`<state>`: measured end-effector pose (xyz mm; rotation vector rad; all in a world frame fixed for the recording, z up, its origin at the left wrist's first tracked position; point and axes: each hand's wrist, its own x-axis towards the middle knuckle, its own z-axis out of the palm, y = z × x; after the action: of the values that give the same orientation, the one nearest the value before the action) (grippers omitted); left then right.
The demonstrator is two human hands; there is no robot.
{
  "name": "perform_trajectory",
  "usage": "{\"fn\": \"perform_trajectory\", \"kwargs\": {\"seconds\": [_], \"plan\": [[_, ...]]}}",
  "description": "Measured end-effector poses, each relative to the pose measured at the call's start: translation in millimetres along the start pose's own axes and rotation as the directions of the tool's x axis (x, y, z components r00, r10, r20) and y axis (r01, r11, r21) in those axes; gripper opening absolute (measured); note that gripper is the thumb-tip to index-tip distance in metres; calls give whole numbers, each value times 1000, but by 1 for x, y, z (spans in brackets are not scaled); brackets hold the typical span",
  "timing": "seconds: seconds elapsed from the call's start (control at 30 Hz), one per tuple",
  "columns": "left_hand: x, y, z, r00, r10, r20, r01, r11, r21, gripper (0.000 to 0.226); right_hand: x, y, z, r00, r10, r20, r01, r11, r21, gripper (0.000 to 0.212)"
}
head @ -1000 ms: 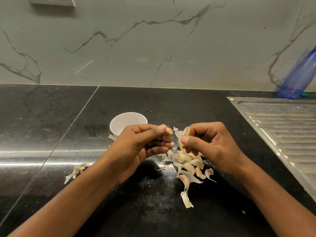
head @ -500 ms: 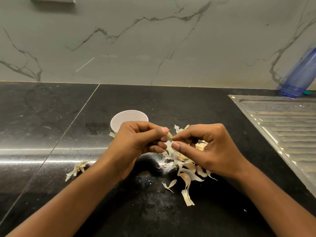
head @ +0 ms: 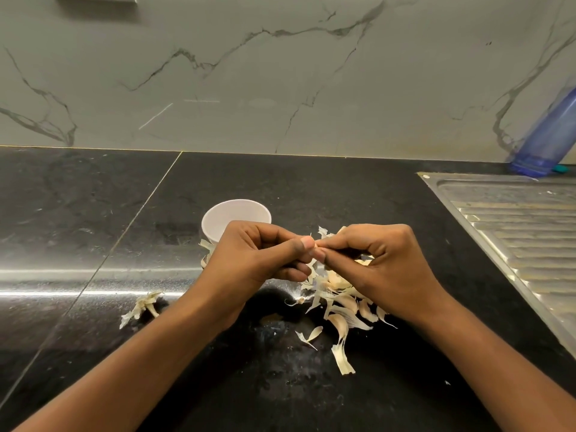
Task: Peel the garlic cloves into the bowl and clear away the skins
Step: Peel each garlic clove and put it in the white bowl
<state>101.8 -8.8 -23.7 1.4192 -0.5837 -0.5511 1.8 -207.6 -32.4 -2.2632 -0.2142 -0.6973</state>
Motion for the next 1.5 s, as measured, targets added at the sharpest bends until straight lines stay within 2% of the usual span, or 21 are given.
{"fn": "perform_trajectory", "kwargs": {"seconds": [0.23,0.5,0.73,0.87,1.1,1.3,1.37,1.5], "plan": [[0,-3,1,999,50,14,-50,998,31,15,-1,-4,1,997,51,-60,-48,998,49,14],[2,-5,0,990,142,-2,-140,980,145,12,-2,-5,2,995,94,43,-96,994,47,10],[1,-8,2,976,212,54,-218,952,213,19,-3,-8,0,986,156,50,-161,979,124,6],[2,-9,2,976,204,78,-216,955,201,20,-3,-9,0,981,191,34,-194,967,167,8],[1,-5,4,987,126,103,-135,988,80,29,-1,-11,1,983,181,-34,-175,975,136,10],[1,-4,2,987,131,94,-137,989,57,30,0,-10,0,980,201,-5,-199,971,136,8],[0,-4,2,978,200,65,-207,970,129,37,-1,-10,-1,977,211,-22,-206,968,146,7],[-3,-5,3,931,355,87,-362,867,342,73,-1,-13,-5,973,233,-8,-226,952,206,8]]}}
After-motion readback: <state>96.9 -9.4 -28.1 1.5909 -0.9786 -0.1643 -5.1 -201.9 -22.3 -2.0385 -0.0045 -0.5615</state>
